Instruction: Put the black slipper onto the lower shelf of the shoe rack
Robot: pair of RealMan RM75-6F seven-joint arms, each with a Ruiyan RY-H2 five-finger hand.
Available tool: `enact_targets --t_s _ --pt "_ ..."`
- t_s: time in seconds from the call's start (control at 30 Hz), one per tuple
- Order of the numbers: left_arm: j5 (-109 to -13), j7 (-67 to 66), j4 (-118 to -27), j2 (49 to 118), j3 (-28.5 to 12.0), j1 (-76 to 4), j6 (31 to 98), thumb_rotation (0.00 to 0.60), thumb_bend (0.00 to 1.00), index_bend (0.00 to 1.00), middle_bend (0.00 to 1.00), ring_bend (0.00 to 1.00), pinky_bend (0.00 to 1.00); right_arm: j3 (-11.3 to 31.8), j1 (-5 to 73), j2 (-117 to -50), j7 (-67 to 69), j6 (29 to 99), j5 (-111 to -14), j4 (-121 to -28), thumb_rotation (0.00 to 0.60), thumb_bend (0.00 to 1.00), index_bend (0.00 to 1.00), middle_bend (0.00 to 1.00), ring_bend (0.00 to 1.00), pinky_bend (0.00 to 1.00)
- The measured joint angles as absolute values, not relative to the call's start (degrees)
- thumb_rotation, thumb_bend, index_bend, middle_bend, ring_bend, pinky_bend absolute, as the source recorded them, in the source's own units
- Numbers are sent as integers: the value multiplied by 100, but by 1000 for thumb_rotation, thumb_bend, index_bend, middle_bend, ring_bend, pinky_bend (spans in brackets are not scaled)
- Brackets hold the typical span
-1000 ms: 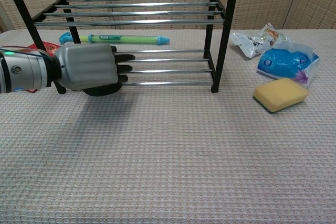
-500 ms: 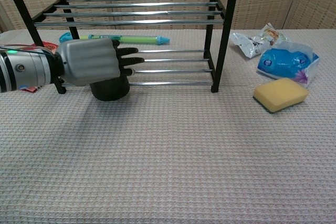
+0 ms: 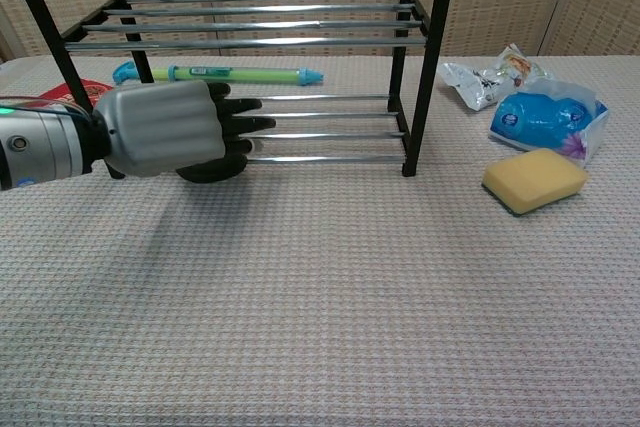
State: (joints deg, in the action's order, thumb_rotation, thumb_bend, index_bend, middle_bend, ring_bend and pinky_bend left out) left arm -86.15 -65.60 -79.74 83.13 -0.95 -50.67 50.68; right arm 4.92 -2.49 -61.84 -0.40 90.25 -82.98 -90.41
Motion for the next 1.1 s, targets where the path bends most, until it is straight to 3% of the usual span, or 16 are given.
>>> enact_targets --t_s 0.8,1.1 --pt "-7870 -7330 -8096 8436 -116 -5082 4921 600 168 322 0 0 248 487 -299 -6236 81 9034 -8264 -8921 600 317 261 500 275 337" --pt "-7781 -7180 -8417 8312 -79 -5006 5092 600 168 216 0 0 248 498 -271 -6245 90 8989 -8262 -8901 600 317 260 500 275 337"
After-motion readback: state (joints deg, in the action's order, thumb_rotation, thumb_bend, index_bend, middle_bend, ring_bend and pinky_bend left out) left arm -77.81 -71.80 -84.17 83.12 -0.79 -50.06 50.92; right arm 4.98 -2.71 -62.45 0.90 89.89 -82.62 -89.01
